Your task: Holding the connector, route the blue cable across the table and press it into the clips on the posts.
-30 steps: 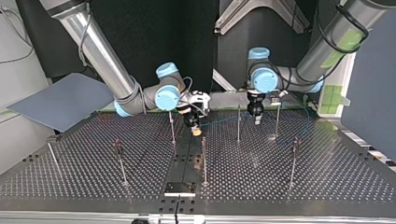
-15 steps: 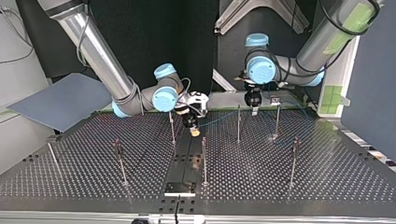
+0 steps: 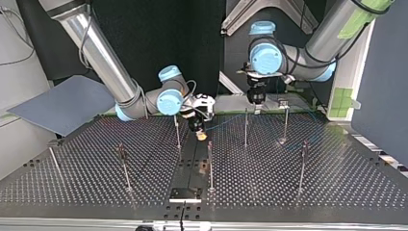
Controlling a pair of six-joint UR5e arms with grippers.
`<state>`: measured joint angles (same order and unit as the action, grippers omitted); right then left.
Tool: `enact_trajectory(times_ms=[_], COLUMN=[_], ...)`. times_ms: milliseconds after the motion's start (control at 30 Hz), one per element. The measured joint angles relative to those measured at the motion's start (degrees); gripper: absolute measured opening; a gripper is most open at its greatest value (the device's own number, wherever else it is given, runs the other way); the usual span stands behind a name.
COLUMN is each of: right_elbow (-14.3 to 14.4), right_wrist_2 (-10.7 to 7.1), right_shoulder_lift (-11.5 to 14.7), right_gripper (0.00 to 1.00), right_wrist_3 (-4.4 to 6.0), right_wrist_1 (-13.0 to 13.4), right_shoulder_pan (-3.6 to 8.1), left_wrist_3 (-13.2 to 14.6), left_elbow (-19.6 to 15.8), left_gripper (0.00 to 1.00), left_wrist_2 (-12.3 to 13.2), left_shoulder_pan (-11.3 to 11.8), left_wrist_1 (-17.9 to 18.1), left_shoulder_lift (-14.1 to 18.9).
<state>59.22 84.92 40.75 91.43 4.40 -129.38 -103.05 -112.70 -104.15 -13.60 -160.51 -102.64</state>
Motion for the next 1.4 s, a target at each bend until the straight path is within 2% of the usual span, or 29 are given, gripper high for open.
enact_trajectory(times_ms=[100, 233, 367, 533, 667, 867, 1200, 1400], right_elbow=[0.0, 0.0, 0.0, 0.0, 0.0, 0.0, 0.0, 0.0], right_wrist_2=[-0.01, -0.01, -0.20, -0.26, -0.27, -0.27, -0.27, -0.27], right_shoulder_lift=[0.0, 0.0, 0.0, 0.0, 0.0, 0.0, 0.0, 0.0], right_gripper=[0.00, 0.00, 0.00, 0.00, 0.00, 0.00, 0.00, 0.00], right_wrist_3=[0.23, 0.32, 0.34, 0.35, 0.37, 0.42, 0.44, 0.44], right_wrist_1=[0.0, 0.0, 0.0, 0.1, 0.1, 0.1, 0.1, 0.1], right_shoulder_pan=[0.25, 0.36, 0.38, 0.40, 0.48, 0.64, 0.70, 0.73], left_wrist_3=[-0.8, -2.3, -3.8, -4.0, -4.1, -4.2, -3.9, -4.0], left_elbow=[-0.1, 0.0, 1.6, 3.8, 5.0, 5.4, 7.2, 8.0], left_gripper=[1.00, 1.00, 1.00, 1.00, 1.00, 1.00, 1.00, 1.00], left_wrist_2=[0.7, 0.2, -1.1, -2.1, -3.3, -5.2, -5.1, -6.0], left_shoulder_pan=[-1.3, -3.1, -5.3, -7.2, -7.6, -7.4, -8.4, -8.4], left_wrist_1=[0.9, 2.4, 4.5, 5.6, 5.3, 4.7, 6.4, 6.3], left_shoulder_lift=[1.3, 1.6, -0.1, -2.3, -4.1, -4.9, -9.2, -9.9])
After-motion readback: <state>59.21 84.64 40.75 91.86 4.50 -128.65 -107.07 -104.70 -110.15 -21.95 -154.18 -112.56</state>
